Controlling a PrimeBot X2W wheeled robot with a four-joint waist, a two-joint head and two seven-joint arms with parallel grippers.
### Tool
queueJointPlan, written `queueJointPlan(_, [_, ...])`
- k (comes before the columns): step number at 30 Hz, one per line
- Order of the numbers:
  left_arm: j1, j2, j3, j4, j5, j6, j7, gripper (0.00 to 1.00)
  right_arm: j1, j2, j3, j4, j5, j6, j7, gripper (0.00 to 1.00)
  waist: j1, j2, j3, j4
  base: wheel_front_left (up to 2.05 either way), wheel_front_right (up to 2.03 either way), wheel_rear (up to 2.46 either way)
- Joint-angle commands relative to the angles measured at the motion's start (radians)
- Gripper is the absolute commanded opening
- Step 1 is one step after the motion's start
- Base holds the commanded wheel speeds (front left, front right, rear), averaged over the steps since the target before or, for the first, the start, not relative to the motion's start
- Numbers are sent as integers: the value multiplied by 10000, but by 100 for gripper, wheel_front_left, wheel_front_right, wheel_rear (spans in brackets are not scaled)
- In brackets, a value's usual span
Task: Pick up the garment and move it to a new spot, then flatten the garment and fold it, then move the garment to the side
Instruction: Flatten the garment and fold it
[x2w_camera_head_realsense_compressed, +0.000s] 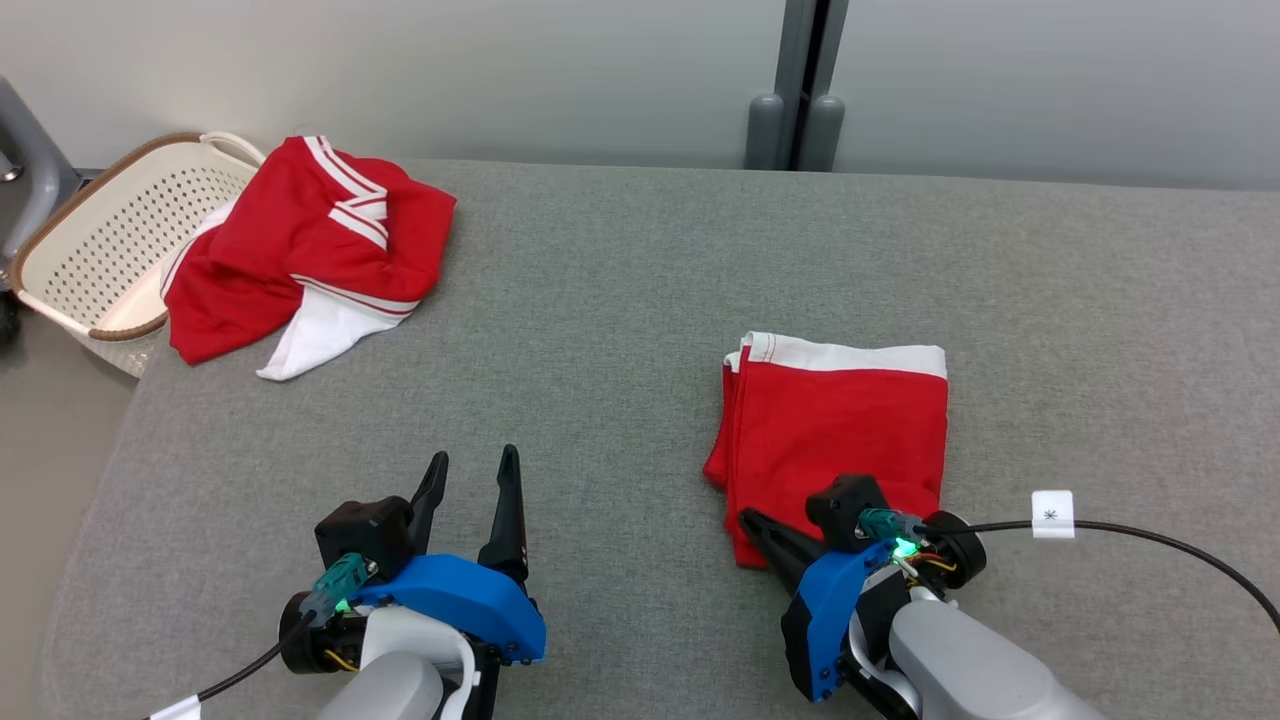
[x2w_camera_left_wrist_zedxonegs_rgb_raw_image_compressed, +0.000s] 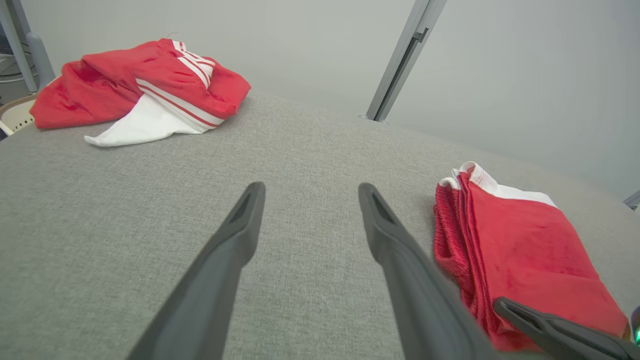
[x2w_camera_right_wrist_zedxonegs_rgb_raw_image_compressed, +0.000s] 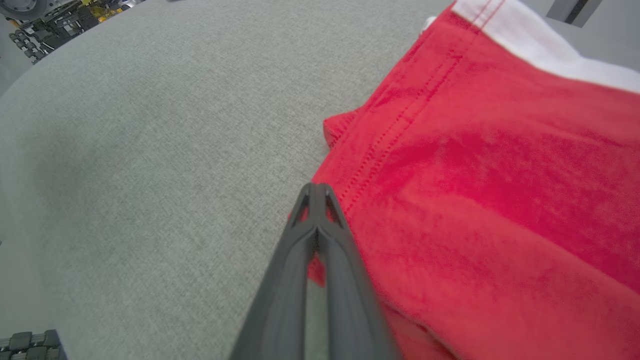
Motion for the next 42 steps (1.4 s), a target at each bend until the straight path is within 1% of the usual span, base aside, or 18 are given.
queueJointPlan(1, [-49,13,54,10,13,-12,-46,100,-114,-26,53,-25,145,3,-211,39,-1,-1,-63,-119,0,0,0])
queueJointPlan(2, [-45,7,58,11,24,-22,-48,100,-153,-37,70,-53,180,2,-322,65,-1,-1,-89,-183,0,0,0])
queueJointPlan(3, [-43,3,62,18,34,-41,-54,100,-180,-48,72,-87,200,2,-423,86,-1,-1,-120,-248,0,0,0])
queueJointPlan(4, [-42,-6,71,22,43,-63,-63,100,-194,-56,-2,-122,237,2,-529,100,-1,-1,-153,-315,0,0,0])
queueJointPlan(7, [-61,-40,136,7,106,-137,-81,100,-202,-107,-393,-310,386,3,-755,100,-1,-1,-276,-528,0,0,0])
queueJointPlan(9, [-77,-80,179,23,138,-174,-102,100,-148,-173,-844,-458,404,3,-803,100,-1,-1,-374,-669,0,0,0])
queueJointPlan(12, [-66,-143,270,100,197,-256,-120,100,83,-338,-1966,-1047,152,2,-826,100,-1,-1,-540,-879,0,0,0])
queueJointPlan(16, [24,-180,446,235,396,-302,-132,100,895,-459,-3851,-1998,-655,3,-826,100,-1,-1,-780,-1126,0,0,0])
queueJointPlan(21, [395,-189,925,98,773,-438,-131,100,2199,-240,-6080,-3231,-1995,3,-830,100,-1,-1,-1021,-1327,0,0,0])
queueJointPlan(26, [938,-149,1559,-44,1270,-460,-134,100,3374,129,-7483,-4347,-3264,3,-826,100,-1,-1,-1127,-1474,0,0,0])
queueJointPlan(29, [1227,-160,1845,-100,1543,-520,-134,100,3953,319,-8043,-4956,-3677,3,-827,100,-1,-1,-1177,-1515,0,0,0])
queueJointPlan(34, [1652,-251,2102,-121,1921,-639,-135,100,4673,477,-8421,-5704,-3953,3,-826,100,-1,-1,-1279,-1502,0,0,0])
queueJointPlan(37, [1842,-310,2169,-93,2049,-729,-134,100,4924,501,-8424,-5991,-3912,3,-779,100,-1,-1,-1331,-1478,0,0,0])
queueJointPlan(42, [1837,-261,2089,143,2153,-1044,-134,100,5030,503,-8150,-6132,-3518,3,-656,100,-1,-1,-1401,-1423,0,0,0])
